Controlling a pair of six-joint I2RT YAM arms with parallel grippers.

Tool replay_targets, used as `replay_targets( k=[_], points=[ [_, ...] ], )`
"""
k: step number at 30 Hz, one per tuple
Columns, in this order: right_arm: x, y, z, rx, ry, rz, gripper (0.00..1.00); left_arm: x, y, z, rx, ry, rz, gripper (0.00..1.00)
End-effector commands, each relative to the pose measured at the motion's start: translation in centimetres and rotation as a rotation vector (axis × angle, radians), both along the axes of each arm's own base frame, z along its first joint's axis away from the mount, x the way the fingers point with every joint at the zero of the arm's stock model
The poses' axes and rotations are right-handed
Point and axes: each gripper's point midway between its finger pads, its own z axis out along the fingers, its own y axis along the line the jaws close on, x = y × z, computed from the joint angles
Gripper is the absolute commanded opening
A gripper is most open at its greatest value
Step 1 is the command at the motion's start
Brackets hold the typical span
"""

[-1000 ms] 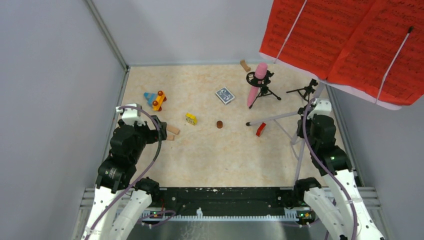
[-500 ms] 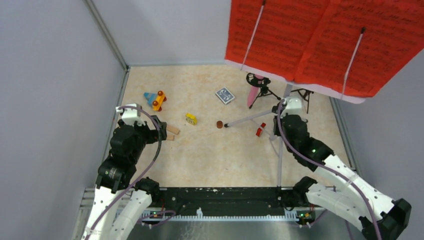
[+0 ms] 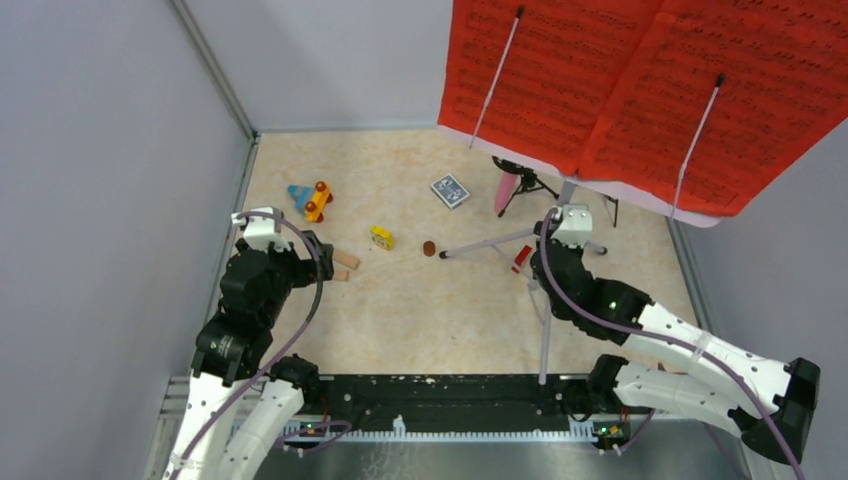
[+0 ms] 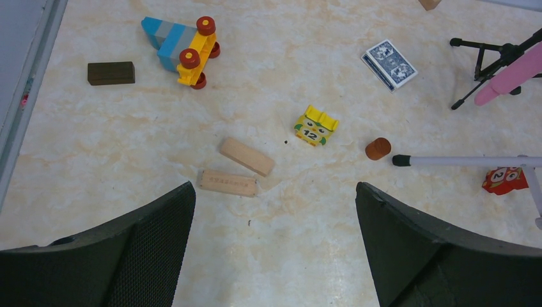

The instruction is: Pack up the instrument practice props

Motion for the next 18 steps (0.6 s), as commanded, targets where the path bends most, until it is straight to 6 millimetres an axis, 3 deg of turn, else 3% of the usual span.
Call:
replay_targets(
  k=[1, 6, 13, 18],
  points=[
    [0.6, 3.0, 7.2, 0.279, -0.174, -0.058, 0.0, 0.5, -0.1, 0.5, -0.016, -0.025, 0.005, 0.99],
    [0.0, 6.5, 7.7, 0.289, -0.192, -0.021, 0.0, 0.5, -0.1, 0.4, -0.015, -0.024, 0.006, 0.99],
    [0.2, 9.2, 7.8, 0.341, -0.179, 0.004, 0.0, 0.5, -0.1, 0.5, -0.015, -0.025, 0.006, 0.99],
    [1.0, 11.2, 8.0, 0.286, -0.212, 0.052, 0.0, 0.5, -0.1, 0.5, -0.016, -0.025, 0.005, 0.99]
  ],
)
